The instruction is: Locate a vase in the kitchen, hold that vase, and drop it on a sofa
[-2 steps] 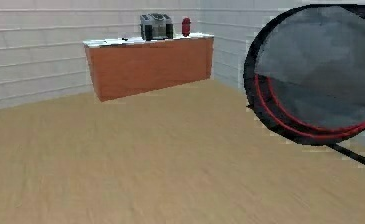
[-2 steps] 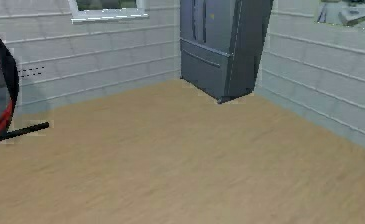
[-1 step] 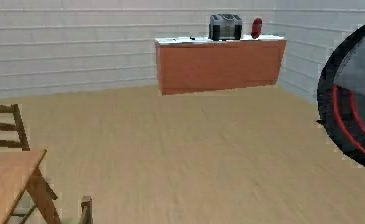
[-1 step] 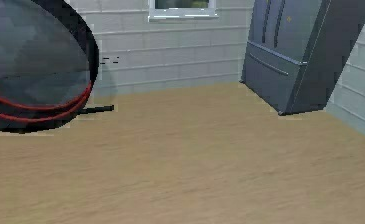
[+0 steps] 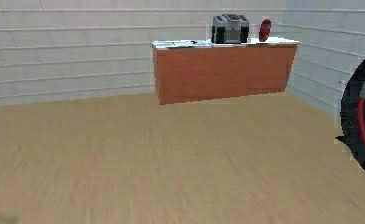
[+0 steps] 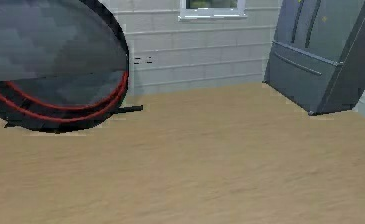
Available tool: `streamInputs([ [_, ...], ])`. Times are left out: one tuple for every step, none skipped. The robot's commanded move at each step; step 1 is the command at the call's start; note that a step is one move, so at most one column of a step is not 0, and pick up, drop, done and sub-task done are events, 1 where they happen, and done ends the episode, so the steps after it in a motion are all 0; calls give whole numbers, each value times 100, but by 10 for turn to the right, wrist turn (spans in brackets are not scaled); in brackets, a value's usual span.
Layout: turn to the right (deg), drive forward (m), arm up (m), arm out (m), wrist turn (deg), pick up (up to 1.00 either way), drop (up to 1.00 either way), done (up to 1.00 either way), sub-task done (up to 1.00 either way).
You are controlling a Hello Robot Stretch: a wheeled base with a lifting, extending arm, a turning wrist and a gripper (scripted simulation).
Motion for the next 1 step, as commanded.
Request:
streamInputs([
  [-210,0,0,0,0,0,0,0,0],
])
